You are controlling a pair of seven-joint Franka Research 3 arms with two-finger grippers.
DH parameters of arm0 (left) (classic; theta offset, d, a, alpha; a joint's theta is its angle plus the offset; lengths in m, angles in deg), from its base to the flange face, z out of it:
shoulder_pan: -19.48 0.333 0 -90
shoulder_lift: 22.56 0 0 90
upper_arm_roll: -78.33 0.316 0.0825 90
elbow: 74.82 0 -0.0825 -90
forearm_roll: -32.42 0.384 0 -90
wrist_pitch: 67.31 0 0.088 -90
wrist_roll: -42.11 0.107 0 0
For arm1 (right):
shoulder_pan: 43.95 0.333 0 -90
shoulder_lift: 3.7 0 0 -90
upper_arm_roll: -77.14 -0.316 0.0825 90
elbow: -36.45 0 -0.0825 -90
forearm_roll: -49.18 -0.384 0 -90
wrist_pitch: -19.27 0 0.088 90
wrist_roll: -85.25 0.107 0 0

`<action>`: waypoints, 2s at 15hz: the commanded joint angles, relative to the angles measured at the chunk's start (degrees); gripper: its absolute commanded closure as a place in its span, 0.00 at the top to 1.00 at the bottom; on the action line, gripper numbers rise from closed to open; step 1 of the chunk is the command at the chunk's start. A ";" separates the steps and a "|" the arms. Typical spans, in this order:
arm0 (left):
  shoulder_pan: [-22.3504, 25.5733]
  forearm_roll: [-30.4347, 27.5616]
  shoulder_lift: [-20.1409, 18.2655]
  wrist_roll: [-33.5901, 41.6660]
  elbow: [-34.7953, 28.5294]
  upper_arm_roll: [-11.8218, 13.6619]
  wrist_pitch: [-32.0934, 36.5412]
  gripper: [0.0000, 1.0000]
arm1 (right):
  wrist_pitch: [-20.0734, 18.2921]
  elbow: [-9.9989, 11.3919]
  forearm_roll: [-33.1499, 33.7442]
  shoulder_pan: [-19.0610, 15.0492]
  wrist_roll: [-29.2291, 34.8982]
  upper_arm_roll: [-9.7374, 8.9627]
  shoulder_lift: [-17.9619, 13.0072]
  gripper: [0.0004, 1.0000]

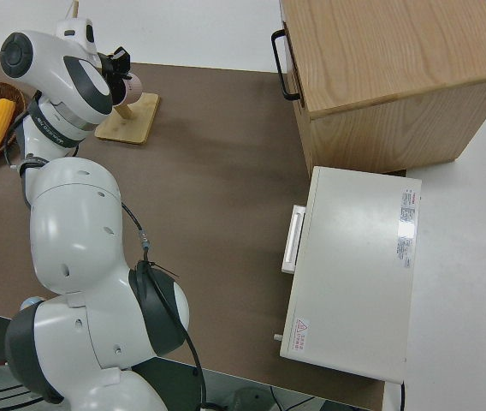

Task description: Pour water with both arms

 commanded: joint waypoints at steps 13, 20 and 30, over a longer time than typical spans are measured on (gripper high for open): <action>0.42 3.48 -2.22 -2.13 1.77 -0.21 3.01 0.00 | -1.80 8.09 0.44 -5.02 -2.41 -0.80 -8.41 0.00; 0.42 3.48 -2.22 -2.13 1.77 -0.21 3.01 0.00 | -2.59 10.90 0.26 -8.45 -14.36 1.39 -12.72 0.00; -0.72 10.25 -6.26 -10.83 1.59 -1.00 8.02 0.00 | -27.01 10.82 -30.80 -9.77 -3.01 5.01 -17.38 0.00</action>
